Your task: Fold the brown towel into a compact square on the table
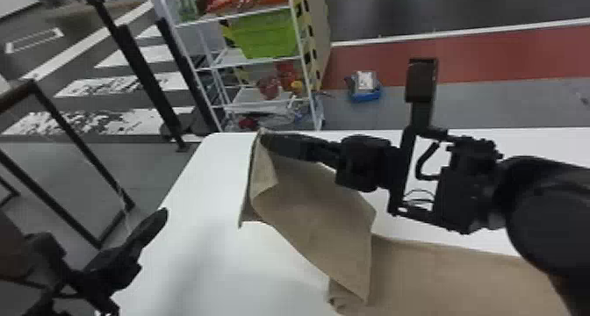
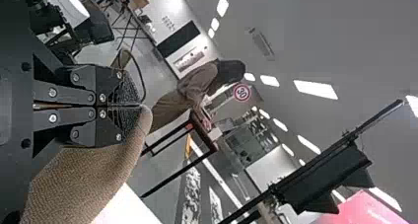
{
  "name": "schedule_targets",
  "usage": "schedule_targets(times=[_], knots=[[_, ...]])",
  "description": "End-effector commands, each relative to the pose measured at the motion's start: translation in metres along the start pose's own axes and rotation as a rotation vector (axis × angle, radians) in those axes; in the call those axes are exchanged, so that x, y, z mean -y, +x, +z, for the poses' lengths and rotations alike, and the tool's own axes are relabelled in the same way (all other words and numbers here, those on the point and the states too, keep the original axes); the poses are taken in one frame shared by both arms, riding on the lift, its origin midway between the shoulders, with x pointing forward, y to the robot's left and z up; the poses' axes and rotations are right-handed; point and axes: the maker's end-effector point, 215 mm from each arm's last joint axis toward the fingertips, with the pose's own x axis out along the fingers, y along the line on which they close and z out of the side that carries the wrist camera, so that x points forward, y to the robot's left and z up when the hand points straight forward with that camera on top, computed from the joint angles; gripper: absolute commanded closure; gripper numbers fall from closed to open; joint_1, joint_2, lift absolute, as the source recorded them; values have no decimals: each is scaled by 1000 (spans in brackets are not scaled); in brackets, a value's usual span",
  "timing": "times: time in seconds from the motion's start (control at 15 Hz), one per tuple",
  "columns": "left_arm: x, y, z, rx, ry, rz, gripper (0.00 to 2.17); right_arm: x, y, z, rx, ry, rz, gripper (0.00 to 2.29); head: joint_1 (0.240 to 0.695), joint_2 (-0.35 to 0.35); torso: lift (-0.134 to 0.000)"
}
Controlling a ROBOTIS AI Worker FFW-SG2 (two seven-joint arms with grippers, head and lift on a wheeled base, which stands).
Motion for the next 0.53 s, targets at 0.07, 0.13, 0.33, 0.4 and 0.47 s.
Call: schedule_targets(times=[0.07,0.13,0.33,0.4,0.47], knots=[[-4,1,2,5,-10,-3,1605,2,10,5,31,-1,33,1399,642,350,-124],[-5,1,2,4,-8,-4,1605,3,12,5,34,3,41,1399,638,350,-124],[-5,4,3,10,-20,-10,1605,-3,21,15,66,-2,90,1399,632,350,-124],[-4,4,2,11,-26,-17,1605,-6,24,14,63,-8,106,1399,628,350,-124],[-5,5,3,13,-25,-17,1605,-7,26,13,65,-3,120,1399,622,350,-124]])
